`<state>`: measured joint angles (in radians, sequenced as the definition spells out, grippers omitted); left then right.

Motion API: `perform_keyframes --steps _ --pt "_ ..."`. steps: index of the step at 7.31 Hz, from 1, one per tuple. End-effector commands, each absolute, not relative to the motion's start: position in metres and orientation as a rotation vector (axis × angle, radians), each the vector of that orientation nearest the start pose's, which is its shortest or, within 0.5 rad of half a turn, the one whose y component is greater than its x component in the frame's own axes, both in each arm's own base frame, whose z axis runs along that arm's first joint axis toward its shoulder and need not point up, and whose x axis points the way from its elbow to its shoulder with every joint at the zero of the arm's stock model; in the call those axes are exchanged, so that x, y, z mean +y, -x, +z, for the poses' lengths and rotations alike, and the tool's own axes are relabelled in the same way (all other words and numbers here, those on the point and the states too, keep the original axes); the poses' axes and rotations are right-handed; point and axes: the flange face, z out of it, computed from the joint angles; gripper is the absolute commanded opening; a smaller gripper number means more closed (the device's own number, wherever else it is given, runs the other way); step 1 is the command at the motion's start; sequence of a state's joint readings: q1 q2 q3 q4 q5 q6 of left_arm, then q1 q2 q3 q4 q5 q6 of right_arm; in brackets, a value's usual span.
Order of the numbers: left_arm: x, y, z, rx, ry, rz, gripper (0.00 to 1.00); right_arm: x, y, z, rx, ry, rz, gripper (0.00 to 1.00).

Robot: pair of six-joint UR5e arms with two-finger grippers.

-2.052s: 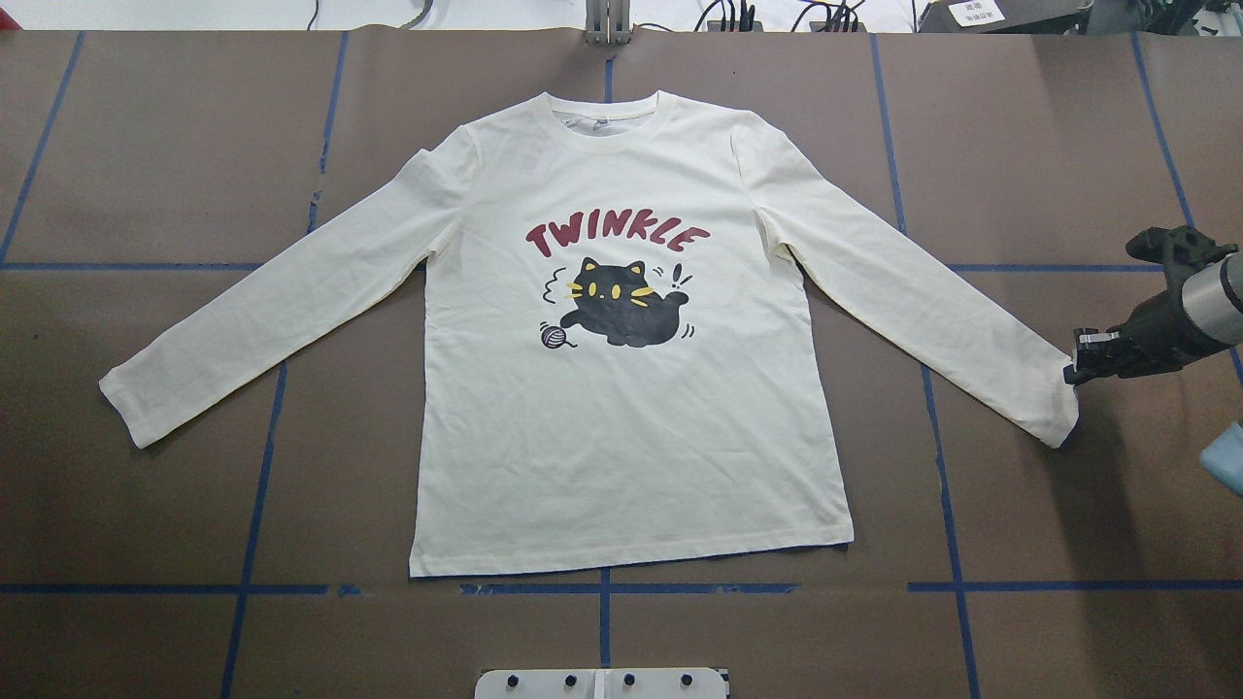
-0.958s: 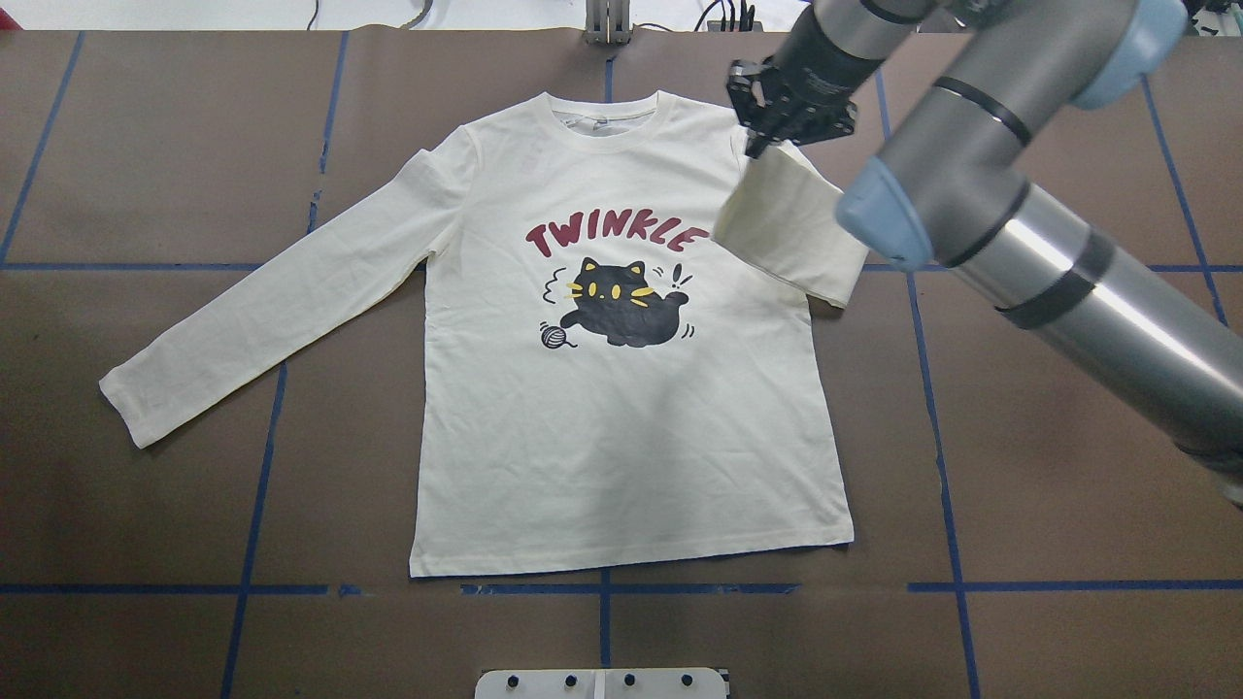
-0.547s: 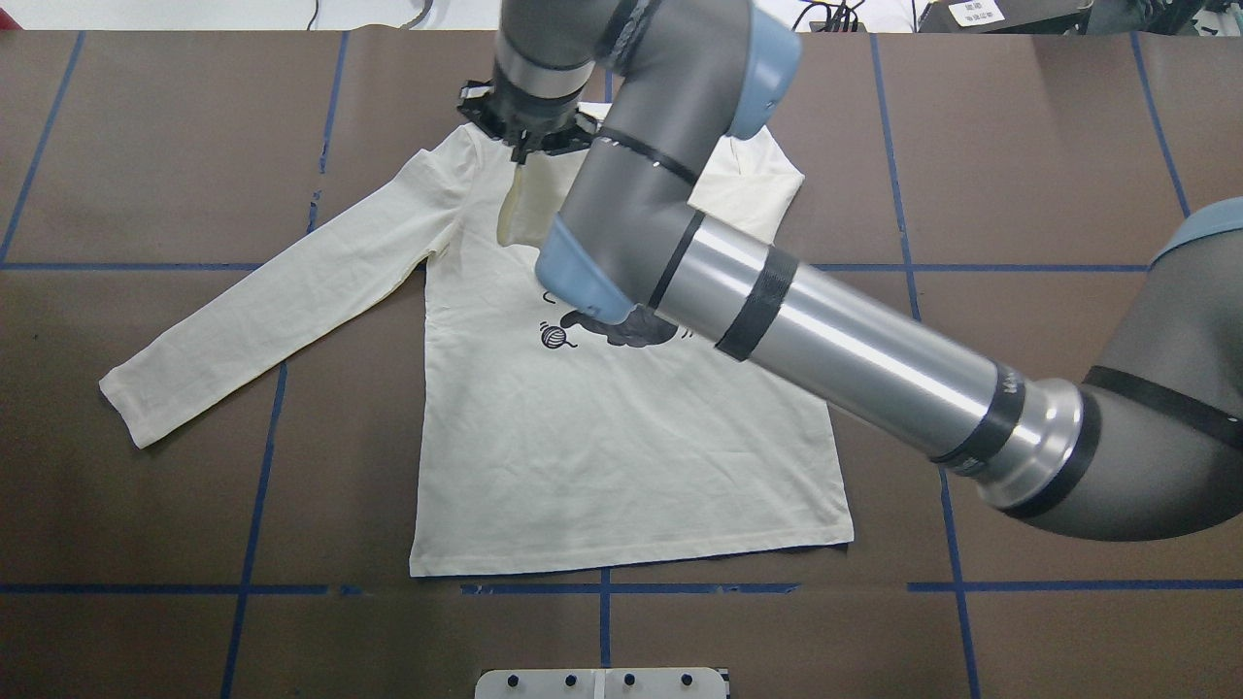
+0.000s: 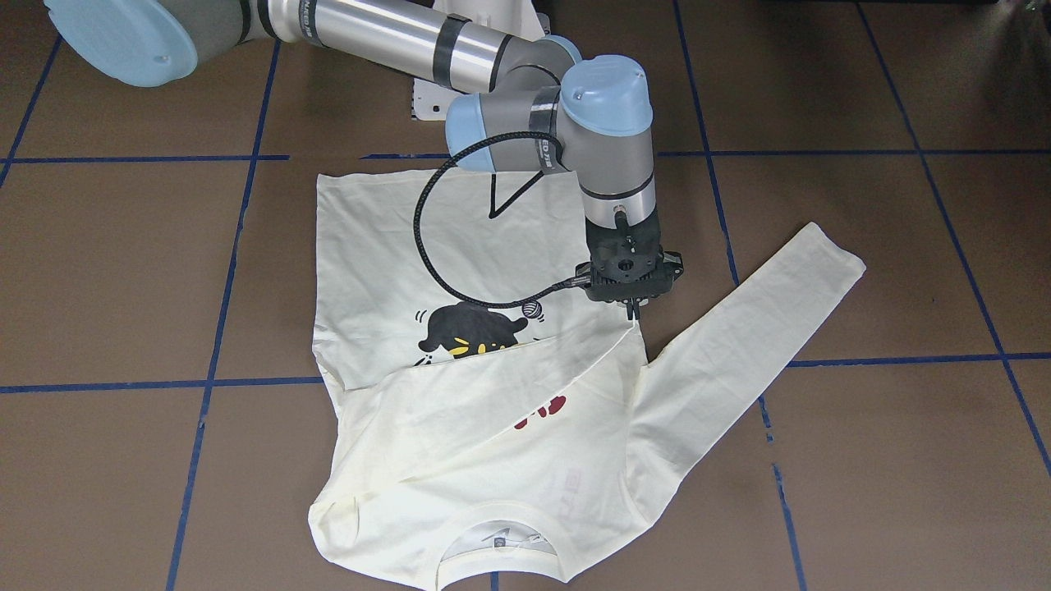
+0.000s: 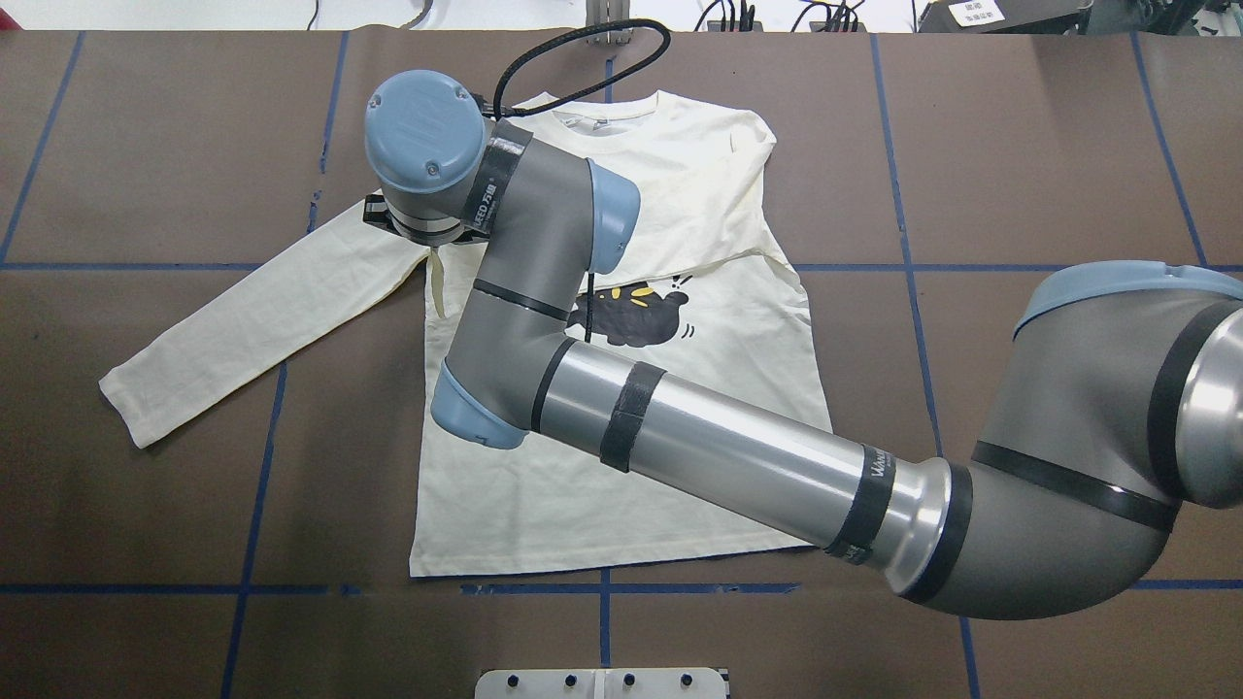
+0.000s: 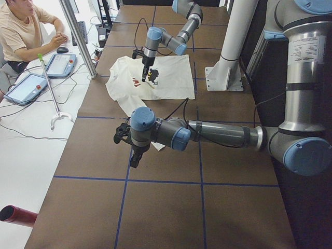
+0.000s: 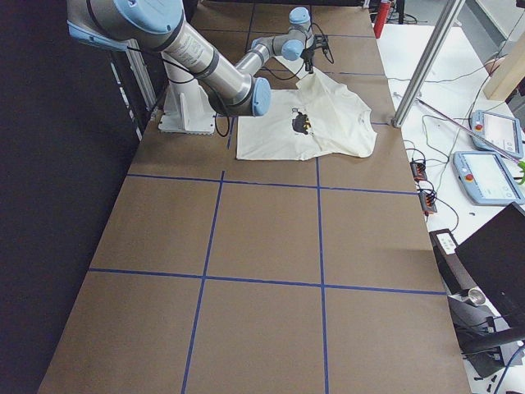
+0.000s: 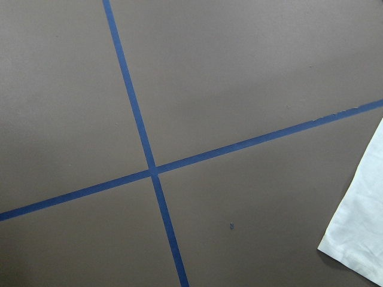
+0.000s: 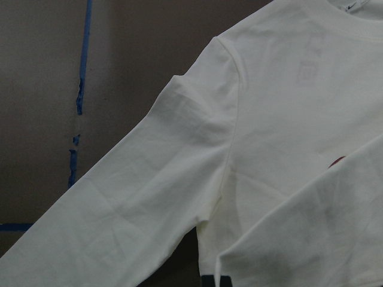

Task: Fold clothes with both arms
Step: 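Lift the sleeve with the right gripper and fold it across the shirt body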

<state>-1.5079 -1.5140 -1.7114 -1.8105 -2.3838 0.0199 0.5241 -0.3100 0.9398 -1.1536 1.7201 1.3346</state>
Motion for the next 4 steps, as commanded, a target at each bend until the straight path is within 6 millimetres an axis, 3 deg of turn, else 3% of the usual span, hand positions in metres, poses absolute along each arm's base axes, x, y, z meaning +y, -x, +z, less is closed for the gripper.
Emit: perform_keyframes --steps 1,2,3,4 --pt "-0.486 0.030 0.588 0.813 -0.288 0.211 1.00 -0.548 0.708 0.030 -0.995 -0.299 0.211 0.24" --pt "-0.486 0.029 0.588 0.815 -0.286 0.212 1.00 -0.550 0.709 0.029 -0.995 -0.313 0.220 0.59" --pt "-0.487 0.020 0.588 0.822 -0.270 0.213 1.00 -0.549 0.707 0.012 -1.016 -0.313 0.232 0.87" --pt "-0.488 -0.013 0.584 0.859 -0.258 0.246 1.00 -0.547 0.697 -0.011 -1.062 -0.295 0.281 0.91"
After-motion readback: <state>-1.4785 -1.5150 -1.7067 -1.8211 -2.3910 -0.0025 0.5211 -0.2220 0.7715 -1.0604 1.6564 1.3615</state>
